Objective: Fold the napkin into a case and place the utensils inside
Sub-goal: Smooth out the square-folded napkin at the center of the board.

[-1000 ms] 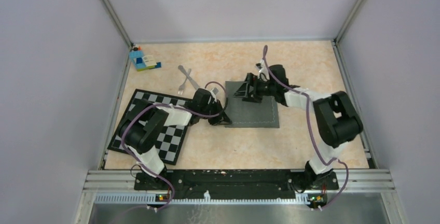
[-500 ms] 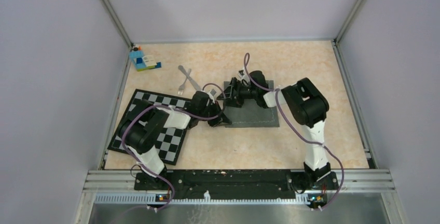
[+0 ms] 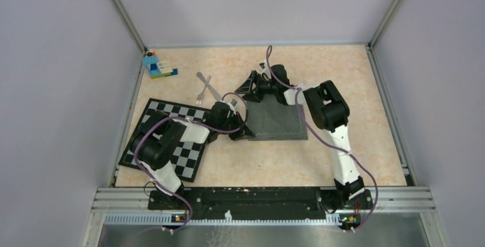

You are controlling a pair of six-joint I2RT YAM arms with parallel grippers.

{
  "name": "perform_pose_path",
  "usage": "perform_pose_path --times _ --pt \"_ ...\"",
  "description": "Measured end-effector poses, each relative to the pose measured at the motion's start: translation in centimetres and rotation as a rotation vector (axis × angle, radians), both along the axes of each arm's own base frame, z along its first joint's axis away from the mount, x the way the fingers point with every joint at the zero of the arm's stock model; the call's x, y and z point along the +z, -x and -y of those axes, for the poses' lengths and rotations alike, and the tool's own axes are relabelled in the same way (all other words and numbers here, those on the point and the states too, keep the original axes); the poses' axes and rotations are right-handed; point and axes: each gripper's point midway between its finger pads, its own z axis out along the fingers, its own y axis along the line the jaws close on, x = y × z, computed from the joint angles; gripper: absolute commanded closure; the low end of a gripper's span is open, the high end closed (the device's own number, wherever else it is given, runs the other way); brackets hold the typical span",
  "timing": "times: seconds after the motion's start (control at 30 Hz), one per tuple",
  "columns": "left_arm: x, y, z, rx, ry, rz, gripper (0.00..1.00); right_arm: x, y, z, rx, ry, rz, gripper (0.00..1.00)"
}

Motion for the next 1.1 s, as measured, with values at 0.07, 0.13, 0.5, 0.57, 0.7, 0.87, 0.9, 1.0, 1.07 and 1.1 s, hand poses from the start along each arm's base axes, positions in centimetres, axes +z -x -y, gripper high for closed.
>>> perform_pose_path --times 0.07,0.13,0.5,0.57,0.7,0.87,0.9,1.0,1.07,1.1 --pt "0.0 0.0 0.0 0.003 0.002 0.003 0.94 0.0 -0.7 -0.2 0.010 -0.011 -0.009 0.30" --pt "0.0 -0.1 -0.1 0.009 0.000 0.008 0.93 0.3 -2.1 -0.9 0.025 -0.030 -0.002 0.29" --pt "1.0 -0.1 -0.8 -0.023 -0.069 0.051 0.42 3.3 -8.9 -1.2 0.020 0.033 0.063 0.23" --pt "2.2 -0.1 -0.7 -0.053 -0.076 0.070 0.35 5.1 -9.2 0.3 0.005 0.051 0.078 0.22" --pt "5.9 -1.5 0.3 -0.095 -0.066 0.129 0.39 9.3 -6.4 5.4 -0.048 0.057 0.081 0.22" --pt "11.6 -6.1 1.4 -0.063 0.010 0.264 0.73 11.6 -2.3 11.6 -0.142 0.011 0.115 0.24" --pt "12.4 -7.5 1.5 -0.047 0.028 0.287 0.78 11.0 -2.0 12.3 -0.158 0.003 0.105 0.25" --pt "12.0 -11.6 1.9 -0.013 0.067 0.302 0.87 7.9 -1.2 13.1 -0.180 -0.003 0.040 0.29" --pt "10.2 -13.9 2.2 0.003 0.071 0.292 0.90 6.0 -1.0 13.2 -0.184 0.004 -0.003 0.31" --pt "8.9 -14.9 2.2 0.009 0.067 0.283 0.91 5.3 -1.0 13.2 -0.186 0.006 -0.013 0.32"
